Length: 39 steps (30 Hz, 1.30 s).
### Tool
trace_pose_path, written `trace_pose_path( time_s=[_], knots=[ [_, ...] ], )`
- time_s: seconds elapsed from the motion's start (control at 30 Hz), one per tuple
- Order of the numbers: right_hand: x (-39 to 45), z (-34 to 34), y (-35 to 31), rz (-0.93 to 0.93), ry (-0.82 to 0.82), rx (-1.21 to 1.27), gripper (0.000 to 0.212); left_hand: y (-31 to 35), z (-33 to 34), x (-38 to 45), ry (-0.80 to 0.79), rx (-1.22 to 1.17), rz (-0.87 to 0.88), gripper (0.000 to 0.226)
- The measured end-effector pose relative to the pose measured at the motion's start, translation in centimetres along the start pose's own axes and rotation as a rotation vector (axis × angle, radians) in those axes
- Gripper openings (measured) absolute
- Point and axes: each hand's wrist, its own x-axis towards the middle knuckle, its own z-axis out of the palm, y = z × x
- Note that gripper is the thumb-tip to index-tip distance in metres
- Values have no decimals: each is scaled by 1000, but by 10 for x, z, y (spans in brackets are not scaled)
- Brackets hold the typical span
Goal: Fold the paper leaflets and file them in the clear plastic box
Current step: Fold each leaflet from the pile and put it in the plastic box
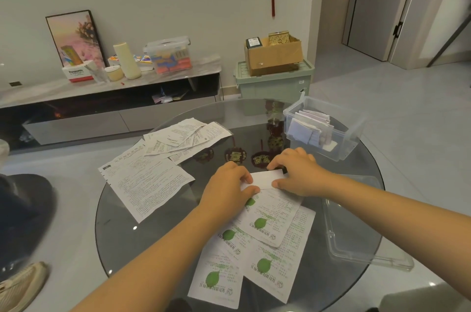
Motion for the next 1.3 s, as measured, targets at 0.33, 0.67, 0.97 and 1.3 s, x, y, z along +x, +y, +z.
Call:
trace_pose_path(
  time_s=[0.33, 0.67, 0.97, 1.3],
  knots=[
    [4, -5, -12, 21, 32, 208, 8, 1, 4, -2, -3, -36, -58, 28],
    [1, -17, -16, -18, 173, 682, 8, 16, -8, -1, 215, -298, -41, 30],
    [-5, -13, -25, -145, 237, 804, 11, 23, -11, -4, 153, -769, -120, 16],
    [-6, -24, -20, -20, 240, 597, 3, 21, -19, 4, 90, -855, -276, 8]
  ],
)
